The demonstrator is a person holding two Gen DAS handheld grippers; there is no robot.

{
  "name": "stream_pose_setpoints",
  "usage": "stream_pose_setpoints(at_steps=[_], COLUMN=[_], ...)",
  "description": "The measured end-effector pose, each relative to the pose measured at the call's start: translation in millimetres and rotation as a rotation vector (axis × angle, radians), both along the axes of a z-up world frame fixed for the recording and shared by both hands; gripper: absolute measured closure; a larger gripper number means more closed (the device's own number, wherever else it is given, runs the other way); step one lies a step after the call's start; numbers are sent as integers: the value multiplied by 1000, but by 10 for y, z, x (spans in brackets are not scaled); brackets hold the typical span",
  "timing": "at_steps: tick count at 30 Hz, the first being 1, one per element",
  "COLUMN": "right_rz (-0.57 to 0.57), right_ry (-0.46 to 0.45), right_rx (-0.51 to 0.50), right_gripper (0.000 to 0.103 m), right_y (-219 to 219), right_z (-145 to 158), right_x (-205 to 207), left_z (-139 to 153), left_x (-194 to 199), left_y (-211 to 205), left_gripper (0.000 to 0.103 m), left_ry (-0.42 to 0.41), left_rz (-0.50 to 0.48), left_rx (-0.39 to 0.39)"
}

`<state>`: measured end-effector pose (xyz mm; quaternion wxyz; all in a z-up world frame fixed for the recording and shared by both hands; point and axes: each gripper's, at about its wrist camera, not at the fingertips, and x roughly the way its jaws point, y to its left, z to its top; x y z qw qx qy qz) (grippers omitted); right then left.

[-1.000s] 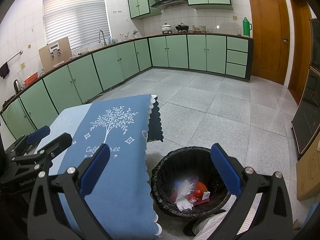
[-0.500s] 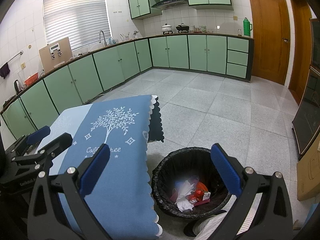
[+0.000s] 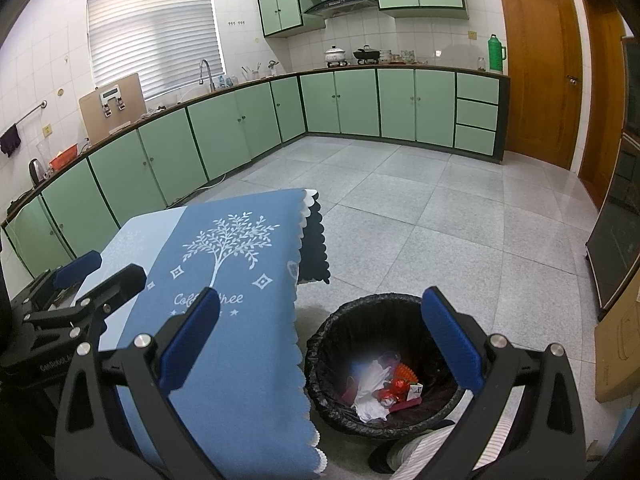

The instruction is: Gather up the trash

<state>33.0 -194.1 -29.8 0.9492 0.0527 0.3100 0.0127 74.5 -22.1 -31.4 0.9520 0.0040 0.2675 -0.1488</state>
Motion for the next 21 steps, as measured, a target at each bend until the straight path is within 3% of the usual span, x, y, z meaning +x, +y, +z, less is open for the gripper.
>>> stream_pose_setpoints(at_steps=[21], right_rz=[1], right_ry=[5], right_rx=[2], right_gripper=[5], right_y=[-28], right_z=[-33], right_x=[20], left_z=[-28], left_x=[19], left_y=[-2], left_gripper=[6], left_ry=[6], left_rz=[4], left_rx=[2])
